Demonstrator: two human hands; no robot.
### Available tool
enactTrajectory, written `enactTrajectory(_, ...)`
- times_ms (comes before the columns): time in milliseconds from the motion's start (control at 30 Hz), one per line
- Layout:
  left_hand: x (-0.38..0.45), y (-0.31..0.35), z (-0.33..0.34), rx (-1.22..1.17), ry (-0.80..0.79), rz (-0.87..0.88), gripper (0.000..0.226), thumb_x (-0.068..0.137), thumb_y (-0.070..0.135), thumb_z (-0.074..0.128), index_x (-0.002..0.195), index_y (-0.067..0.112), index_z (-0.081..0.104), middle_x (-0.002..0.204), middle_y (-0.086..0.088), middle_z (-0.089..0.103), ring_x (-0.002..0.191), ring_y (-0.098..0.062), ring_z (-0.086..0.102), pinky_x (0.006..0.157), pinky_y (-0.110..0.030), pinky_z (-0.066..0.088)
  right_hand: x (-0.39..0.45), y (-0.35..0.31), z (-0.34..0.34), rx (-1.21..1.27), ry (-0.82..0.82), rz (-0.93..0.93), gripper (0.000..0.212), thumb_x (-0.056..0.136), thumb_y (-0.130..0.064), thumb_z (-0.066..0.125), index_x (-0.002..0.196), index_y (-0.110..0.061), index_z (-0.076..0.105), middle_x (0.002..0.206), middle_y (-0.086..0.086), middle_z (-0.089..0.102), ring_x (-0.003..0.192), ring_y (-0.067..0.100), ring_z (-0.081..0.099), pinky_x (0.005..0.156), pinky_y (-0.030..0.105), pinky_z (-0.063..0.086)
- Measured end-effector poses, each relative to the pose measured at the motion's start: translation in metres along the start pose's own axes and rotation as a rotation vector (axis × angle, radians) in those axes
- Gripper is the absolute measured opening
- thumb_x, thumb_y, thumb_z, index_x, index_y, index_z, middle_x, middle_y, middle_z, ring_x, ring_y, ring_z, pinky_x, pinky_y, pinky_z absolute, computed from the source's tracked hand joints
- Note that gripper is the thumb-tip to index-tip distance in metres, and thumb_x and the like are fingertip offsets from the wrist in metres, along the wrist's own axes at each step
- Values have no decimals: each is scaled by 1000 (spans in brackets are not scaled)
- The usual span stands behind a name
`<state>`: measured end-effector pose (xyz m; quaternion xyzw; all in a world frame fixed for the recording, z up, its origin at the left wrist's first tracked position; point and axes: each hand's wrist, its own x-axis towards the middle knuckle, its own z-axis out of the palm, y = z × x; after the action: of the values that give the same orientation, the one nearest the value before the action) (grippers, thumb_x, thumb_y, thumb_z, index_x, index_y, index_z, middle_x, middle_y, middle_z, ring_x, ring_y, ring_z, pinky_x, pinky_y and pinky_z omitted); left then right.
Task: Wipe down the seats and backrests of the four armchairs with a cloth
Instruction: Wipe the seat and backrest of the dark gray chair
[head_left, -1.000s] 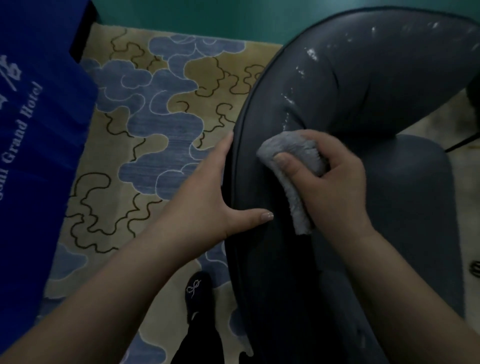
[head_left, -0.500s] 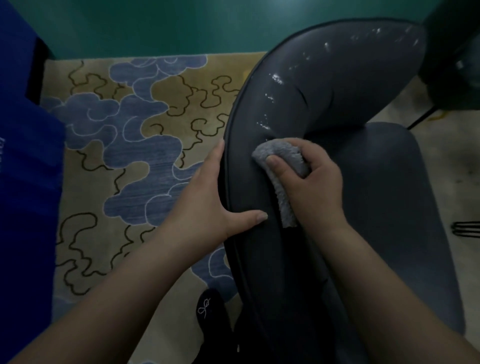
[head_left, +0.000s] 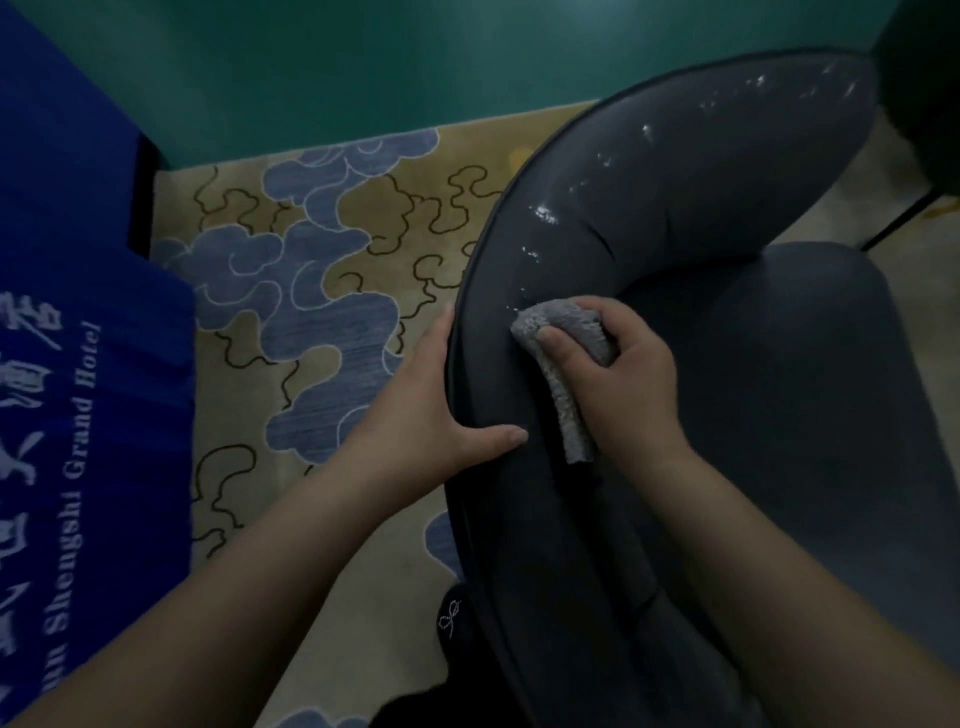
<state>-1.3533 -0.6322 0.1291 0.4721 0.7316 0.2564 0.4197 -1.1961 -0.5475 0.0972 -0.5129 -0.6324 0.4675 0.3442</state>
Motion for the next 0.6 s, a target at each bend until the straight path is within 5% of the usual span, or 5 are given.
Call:
enactTrajectory(100, 7, 0, -2, 24, -11, 15, 117, 59, 43, 85, 148, 44, 10, 131, 36, 33, 105, 24, 39, 77, 8, 32, -2, -9, 14, -16, -102, -88, 22, 76, -36, 71, 97, -38, 62, 97, -13, 62, 92, -2, 59, 80, 10, 45)
enactTrajectory(233, 19, -2, -12, 11, -82, -7, 120, 58, 45, 86, 149, 44, 7, 147, 23, 33, 127, -1, 43, 101, -28, 45, 9, 2, 4, -56, -22, 25, 18, 80, -31, 72, 96, -35, 64, 99, -9, 64, 93, 0, 59, 83, 16, 46)
enactTrajectory(400, 47, -2, -27, 46, -162, 69, 118, 59, 44, 85, 149, 45, 7, 127, 47, 30, 110, 29, 35, 85, 1, 35, 15, -6, 14, -60, 82, 3, 19, 74, -47, 68, 92, -44, 62, 95, -17, 62, 92, -4, 59, 77, 7, 43)
enactTrajectory(600, 88, 3, -43, 94, -290, 161, 123, 60, 42, 86, 151, 40, 3, 148, 23, 30, 130, -2, 39, 107, -29, 40, 22, -6, 17, -136, 212, 90, 19, 80, -33, 71, 86, -46, 59, 97, -13, 63, 92, -2, 59, 86, 25, 50)
